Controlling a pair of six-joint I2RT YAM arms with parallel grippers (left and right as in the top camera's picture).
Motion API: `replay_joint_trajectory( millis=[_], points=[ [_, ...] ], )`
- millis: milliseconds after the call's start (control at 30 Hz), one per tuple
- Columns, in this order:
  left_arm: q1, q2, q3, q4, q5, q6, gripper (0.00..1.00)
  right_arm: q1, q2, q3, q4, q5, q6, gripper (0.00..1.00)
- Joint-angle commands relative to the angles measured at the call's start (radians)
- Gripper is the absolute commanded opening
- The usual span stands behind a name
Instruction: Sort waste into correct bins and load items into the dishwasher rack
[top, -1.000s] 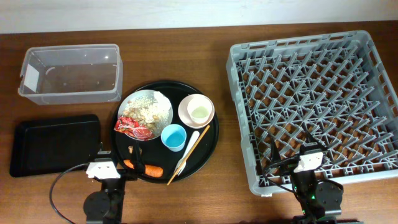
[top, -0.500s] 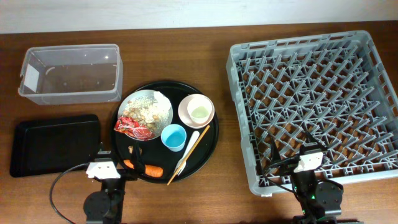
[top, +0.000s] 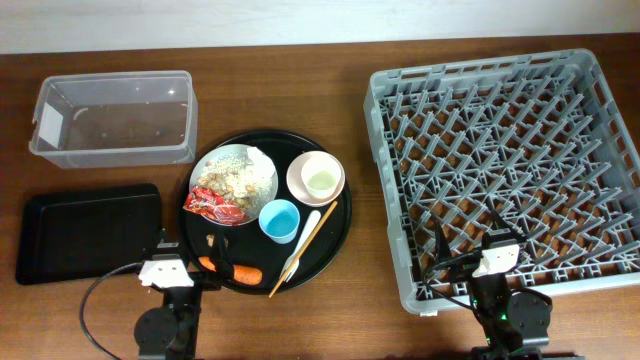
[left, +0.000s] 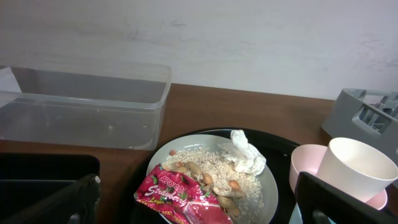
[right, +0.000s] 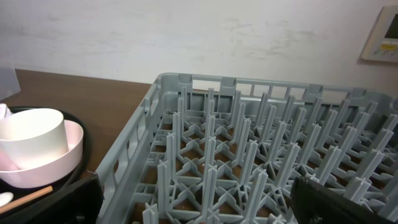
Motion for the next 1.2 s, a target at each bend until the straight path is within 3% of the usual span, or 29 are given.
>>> replay_joint_trajectory(
  millis=[0, 333, 533, 933, 1167],
  points=[
    [-0.006, -0.008, -0.003, -0.005, 0.013, 0.016, 0.99, 0.008, -0.008, -0.005, -0.004, -0.013, -0.006, 0.99],
    [-0.006, 0.000, 0.091, -0.123, 0.012, 0.016, 0.99, 0.008, -0.007, 0.042, -0.019, -0.014, 0.108, 0.99],
    [-0.006, 0.110, 0.232, -0.238, 0.012, 0.016, 0.99, 0.009, 0.030, 0.163, -0.164, -0.014, 0.107, 0.99],
    [-0.006, 0.610, 0.656, -0.505, 0.013, 0.016, 0.99, 0.009, 0.410, 0.537, -0.475, 0.040, 0.106, 0.99],
    [-0.006, 0.960, 0.973, -0.843, 0.019, 0.016, 0.99, 0.009, 0.706, 0.851, -0.751, 0.040, 0.106, 0.99]
  ],
)
